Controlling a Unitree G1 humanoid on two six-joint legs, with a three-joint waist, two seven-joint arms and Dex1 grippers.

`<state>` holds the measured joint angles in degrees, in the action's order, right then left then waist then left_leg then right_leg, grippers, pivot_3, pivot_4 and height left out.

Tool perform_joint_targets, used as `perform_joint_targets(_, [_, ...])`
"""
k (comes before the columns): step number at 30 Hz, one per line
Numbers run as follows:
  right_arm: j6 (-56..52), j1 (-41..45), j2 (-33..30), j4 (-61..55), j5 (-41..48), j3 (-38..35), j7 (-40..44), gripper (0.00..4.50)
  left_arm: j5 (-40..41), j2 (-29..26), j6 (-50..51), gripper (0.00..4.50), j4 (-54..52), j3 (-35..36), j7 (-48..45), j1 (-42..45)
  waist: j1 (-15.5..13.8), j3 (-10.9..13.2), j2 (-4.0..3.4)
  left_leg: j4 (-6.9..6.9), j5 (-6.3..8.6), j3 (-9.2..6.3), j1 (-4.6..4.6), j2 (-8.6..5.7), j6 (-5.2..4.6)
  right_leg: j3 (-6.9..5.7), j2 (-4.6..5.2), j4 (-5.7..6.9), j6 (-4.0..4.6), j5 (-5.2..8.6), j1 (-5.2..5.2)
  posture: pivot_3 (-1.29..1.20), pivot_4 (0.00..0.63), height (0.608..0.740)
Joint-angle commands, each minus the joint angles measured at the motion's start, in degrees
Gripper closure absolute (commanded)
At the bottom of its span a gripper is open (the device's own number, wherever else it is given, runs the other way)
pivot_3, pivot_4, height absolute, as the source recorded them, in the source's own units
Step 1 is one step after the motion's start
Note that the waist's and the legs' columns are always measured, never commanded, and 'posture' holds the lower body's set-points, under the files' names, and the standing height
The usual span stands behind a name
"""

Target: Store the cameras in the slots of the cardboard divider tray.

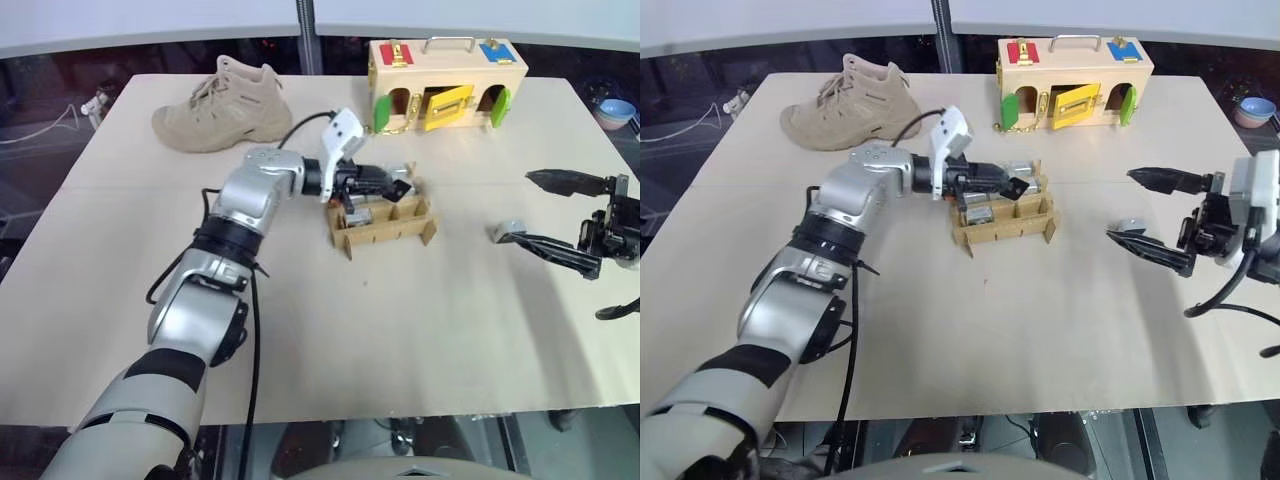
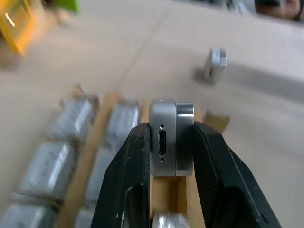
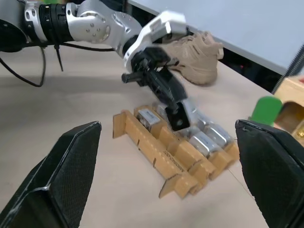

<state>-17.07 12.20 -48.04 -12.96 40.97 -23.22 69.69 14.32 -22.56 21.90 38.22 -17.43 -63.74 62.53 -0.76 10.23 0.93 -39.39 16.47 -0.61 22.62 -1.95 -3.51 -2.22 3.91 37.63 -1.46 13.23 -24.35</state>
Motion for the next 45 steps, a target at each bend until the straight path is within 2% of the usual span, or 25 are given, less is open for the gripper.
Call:
perform_joint_targets(1, [1.06,-1.37,0.01,-3.35,1.2,-3.46,-1.77,0.02,-2.59,-0.53,-2.15,3.81,1.44,0.44,-3.41,1.76,-0.07,0.0,0.0,-0.03,0.0,-0.01,0.05,0.0,0.0,-0.01,0.0,0.03,0.0,0.0,-0.04,0.0,0.15,0.74])
perform_joint_targets(17, [3.3,-3.48,0.67,-4.08,0.04,-2.53,-3.73,0.02,-14.23,0.4,1.97,3.81,8.78,-4.36,-10.59,11.08,0.11,0.0,0.01,-0.11,0.02,0.04,0.09,0.0,-0.04,0.03,-0.3,0.09,-0.01,0.0,-0.06,0.0,0.15,0.74])
perform_joint_targets(24, [3.73,-3.87,1.18,-4.52,-0.51,-1.97,-4.44,0.02,-18.48,2.34,-1.94,3.81,14.72,-5.98,-12.8,14.84,0.1,0.0,0.01,-0.13,0.02,0.1,0.08,0.01,-0.04,0.09,-0.32,0.16,-0.01,0.0,-0.1,0.0,0.15,0.74])
perform_joint_targets(26, [3.37,-4.2,1.16,-4.82,-0.52,-2.1,-4.92,0.0,-19.24,2.88,-3.32,2.79,15.7,-5.73,-12.48,15.46,0.11,0.0,0.01,-0.13,0.02,0.11,0.08,0.02,-0.04,0.11,-0.32,0.18,-0.01,0.0,-0.12,0.0,0.15,0.74])
perform_joint_targets(29, [1.94,-5.44,1.07,-5.94,-0.33,-2.48,-6.53,0.0,-18.01,3.64,-3.17,1.67,15.42,-2.69,-10.62,16.6,-0.04,0.0,0.01,-0.13,0.02,0.11,0.1,0.03,-0.04,0.11,-0.31,0.19,-0.01,0.0,-0.13,0.0,0.15,0.74])
perform_joint_targets(30, [1.41,-6.03,1.02,-6.38,-0.57,-2.6,-7.56,0.0,-16.75,3.45,-2.06,1.17,14.02,-1.38,-11.35,16.92,-0.04,0.0,0.01,-0.15,0.02,0.1,0.14,0.03,-0.04,0.11,-0.3,0.2,-0.01,0.0,-0.15,0.0,0.15,0.74])
perform_joint_targets(33, [2.5,-6.89,1.17,-6.92,-5.22,-1.82,-11.7,0.0,-11.26,1.81,5.4,1.17,6.35,3.7,-13.85,16.97,-0.06,0.02,0.04,-0.24,0.02,0.06,0.3,0.02,-0.06,0.09,-0.2,0.22,-0.01,0.0,-0.26,0.0,0.15,0.74])
perform_joint_targets(35, [2.35,-7.48,-0.17,-7.04,-7.98,-0.26,-12.38,0.0,-7.7,-0.23,8.27,1.17,-2.99,7.16,-14.0,13.01,0.09,0.01,0.01,-0.26,0.02,0.07,0.35,0.03,-0.06,0.11,-0.16,0.24,-0.01,0.0,-0.31,0.0,0.15,0.74])
perform_joint_targets(37, [3.9,-7.83,-3.28,-6.63,-16.55,3.32,-14.37,0.0,-5.03,-1.08,7.8,1.17,-15.45,12.29,-7.96,5.52,0.43,-0.11,-0.18,-0.24,0.02,0.11,0.3,0.05,-0.05,0.17,-0.14,0.22,-0.01,0.0,-0.31,0.0,0.15,0.74])
perform_joint_targets(39, [3.23,-7.64,-4.5,-5.56,-19.19,5.11,-15.26,0.0,2.54,-2.46,9.61,1.17,-27.9,15.96,-11.27,-2.85,0.7,-0.15,-0.25,-0.17,0.02,0.22,0.15,0.07,-0.05,0.36,-0.11,0.25,-0.01,0.0,-0.3,0.0,0.15,0.74])
perform_joint_targets(41, [4.36,-6.2,-5.82,-2.55,-21.79,7.55,-14.36,0.0,8.3,-4.32,14.4,1.17,-38.22,19.63,-10.6,-11.33,1.0,-0.14,-0.24,-0.16,0.0,0.24,0.09,0.13,0.0,0.39,-0.15,0.31,0.0,0.0,-0.31,0.0,0.15,0.74])
perform_joint_targets(45, [2.73,3.19,-7.15,7.44,-24.48,13.95,-11.82,0.0,18.49,-11.63,17.35,1.17,-54.46,26.44,-14.04,-30.71,1.55,-0.1,-0.19,-0.28,-0.03,0.25,0.04,0.16,0.04,0.44,-0.2,0.36,0.03,-0.02,-0.28,0.0,0.15,0.74])
